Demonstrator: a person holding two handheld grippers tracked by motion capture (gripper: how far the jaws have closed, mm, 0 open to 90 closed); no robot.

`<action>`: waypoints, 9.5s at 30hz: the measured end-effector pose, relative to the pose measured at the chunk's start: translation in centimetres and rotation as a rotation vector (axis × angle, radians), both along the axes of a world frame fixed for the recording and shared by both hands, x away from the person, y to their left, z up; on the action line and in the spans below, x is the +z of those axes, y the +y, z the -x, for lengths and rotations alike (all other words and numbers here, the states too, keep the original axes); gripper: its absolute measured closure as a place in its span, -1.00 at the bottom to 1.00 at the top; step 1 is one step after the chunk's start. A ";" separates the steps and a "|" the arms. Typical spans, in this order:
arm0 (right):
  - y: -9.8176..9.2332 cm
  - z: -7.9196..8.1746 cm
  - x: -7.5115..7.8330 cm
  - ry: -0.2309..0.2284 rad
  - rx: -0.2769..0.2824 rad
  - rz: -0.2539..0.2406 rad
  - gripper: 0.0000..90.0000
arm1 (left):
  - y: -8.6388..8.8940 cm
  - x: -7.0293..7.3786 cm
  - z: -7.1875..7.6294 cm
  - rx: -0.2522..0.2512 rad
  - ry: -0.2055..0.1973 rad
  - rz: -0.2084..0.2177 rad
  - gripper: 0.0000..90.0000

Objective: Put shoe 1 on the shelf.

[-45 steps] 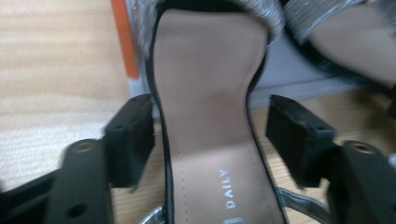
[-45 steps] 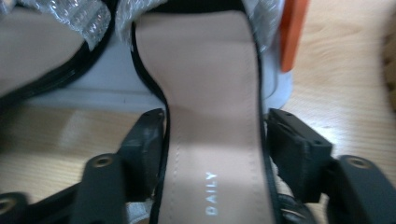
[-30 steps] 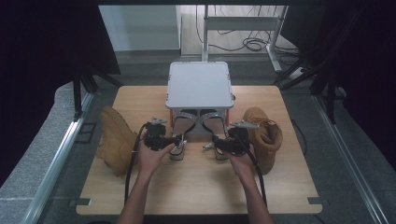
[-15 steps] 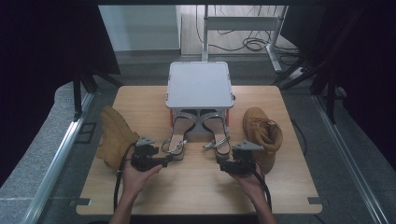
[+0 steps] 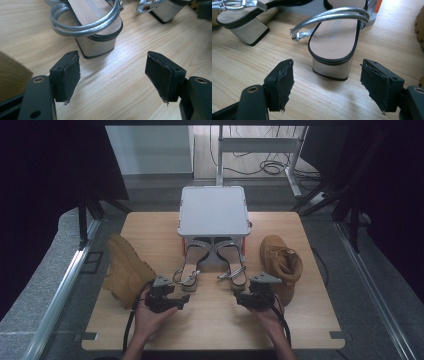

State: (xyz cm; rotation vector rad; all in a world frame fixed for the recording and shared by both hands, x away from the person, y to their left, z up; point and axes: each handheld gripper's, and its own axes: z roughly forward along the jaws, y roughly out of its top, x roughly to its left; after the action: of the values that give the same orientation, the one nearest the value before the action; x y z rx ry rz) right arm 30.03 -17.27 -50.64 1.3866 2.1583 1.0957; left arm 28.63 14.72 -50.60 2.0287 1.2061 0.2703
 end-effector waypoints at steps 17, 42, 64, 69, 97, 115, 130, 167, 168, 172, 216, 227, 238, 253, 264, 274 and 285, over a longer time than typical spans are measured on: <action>1.4 -1.3 -1.9 0.008 -0.051 0.058 -0.44 | -2.9 -2.0 -2.2 0.067 -0.035 -0.104 -0.29; 2.9 -3.1 -2.8 0.009 -0.141 0.079 -0.15 | -4.1 -3.0 -4.0 0.193 -0.088 -0.060 -0.17; 2.9 -3.1 -2.8 0.012 -0.144 0.076 -0.15 | -4.8 -1.6 -6.5 0.247 -0.086 -0.050 -0.12; 2.8 -3.1 -2.8 0.016 -0.143 0.075 -0.14 | -5.2 -1.7 -7.5 0.266 -0.092 -0.053 -0.11; 2.7 -3.1 -2.7 0.020 -0.147 0.074 -0.13 | -8.0 -2.0 -12.3 0.405 -0.115 -0.034 -0.11; 3.0 -3.0 -2.4 0.022 -0.174 0.071 -0.12 | -7.8 -2.2 -12.6 0.388 -0.094 -0.025 -0.11; 4.5 -3.9 -1.7 -0.012 -0.255 0.042 -0.10 | -7.6 -2.2 -12.6 0.382 -0.090 -0.025 -0.11; 7.2 -11.7 -2.3 -0.041 -0.326 0.047 -0.11 | -7.5 -2.3 -12.6 0.379 -0.082 -0.012 -0.11; 7.2 -11.8 -2.3 -0.042 -0.327 0.045 -0.11 | -7.5 -2.3 -12.6 0.379 -0.082 -0.011 -0.11; 7.2 -11.9 -2.3 -0.041 -0.323 0.043 -0.11 | -7.5 -2.3 -12.6 0.377 -0.081 -0.012 -0.11; 2.7 -7.4 -0.1 -0.106 -0.257 -0.022 0.72 | -3.1 0.4 -8.3 0.304 -0.164 -0.006 0.63; 2.3 -8.7 -1.2 -0.071 -0.270 -0.015 0.98 | -3.3 -0.4 -9.4 0.298 -0.131 -0.009 0.90; 3.0 -9.6 -1.7 -0.067 -0.266 0.009 0.98 | -3.8 -0.6 -10.2 0.296 -0.118 -0.010 0.91; 4.0 -9.9 -2.0 -0.071 -0.262 -0.005 0.98 | -5.0 -1.2 -10.8 0.289 -0.121 -0.013 0.98; 5.5 -10.4 -1.9 -0.075 -0.240 -0.011 0.98 | -5.8 -1.5 -11.4 0.295 -0.118 -0.002 0.98; 6.9 -10.6 -2.1 -0.088 -0.228 -0.015 0.98 | -6.2 -1.6 -11.7 0.302 -0.115 0.011 0.99; 6.7 -10.2 -1.9 -0.087 -0.204 0.000 0.98 | -5.6 -1.2 -10.8 0.271 -0.138 0.036 0.96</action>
State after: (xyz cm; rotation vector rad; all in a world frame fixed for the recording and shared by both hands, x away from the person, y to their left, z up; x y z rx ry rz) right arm 40.19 -10.55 -52.58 1.4926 1.9088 1.0569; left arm 39.45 9.08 -51.79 1.7830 1.3869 0.5071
